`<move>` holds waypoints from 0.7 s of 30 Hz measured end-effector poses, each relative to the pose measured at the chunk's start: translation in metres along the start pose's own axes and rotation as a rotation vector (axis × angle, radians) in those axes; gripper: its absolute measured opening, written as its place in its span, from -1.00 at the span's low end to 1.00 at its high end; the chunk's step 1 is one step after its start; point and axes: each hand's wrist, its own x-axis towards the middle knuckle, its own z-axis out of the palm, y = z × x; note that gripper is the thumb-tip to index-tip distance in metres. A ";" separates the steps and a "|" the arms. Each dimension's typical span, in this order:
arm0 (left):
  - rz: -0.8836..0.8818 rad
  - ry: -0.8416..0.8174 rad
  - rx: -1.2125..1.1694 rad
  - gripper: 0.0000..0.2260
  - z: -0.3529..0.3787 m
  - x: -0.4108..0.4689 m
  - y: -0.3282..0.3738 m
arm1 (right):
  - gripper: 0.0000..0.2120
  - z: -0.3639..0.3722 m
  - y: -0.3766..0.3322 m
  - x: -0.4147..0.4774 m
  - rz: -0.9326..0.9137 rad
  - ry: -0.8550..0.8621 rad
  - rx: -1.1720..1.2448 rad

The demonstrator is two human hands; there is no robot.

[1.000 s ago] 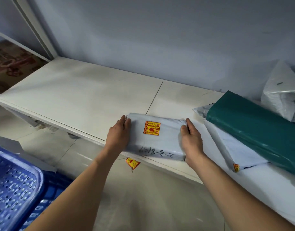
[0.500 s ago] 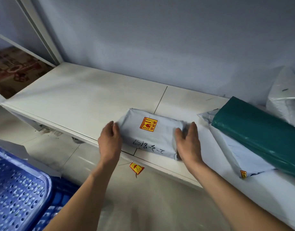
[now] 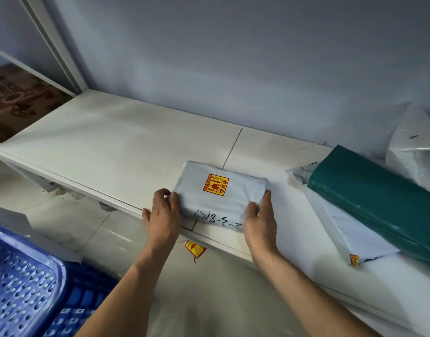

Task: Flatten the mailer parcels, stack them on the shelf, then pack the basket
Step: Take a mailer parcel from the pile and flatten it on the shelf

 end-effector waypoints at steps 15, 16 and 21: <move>-0.104 0.028 0.094 -0.63 -0.033 0.022 0.016 | -0.64 -0.023 -0.019 0.031 -0.080 -0.128 -0.426; -0.122 0.017 0.064 -0.63 -0.034 0.020 0.018 | -0.63 -0.024 -0.022 0.030 -0.058 -0.152 -0.423; -0.162 0.005 0.044 -0.66 -0.036 0.017 0.018 | -0.73 -0.034 -0.030 0.026 -0.025 -0.193 -0.429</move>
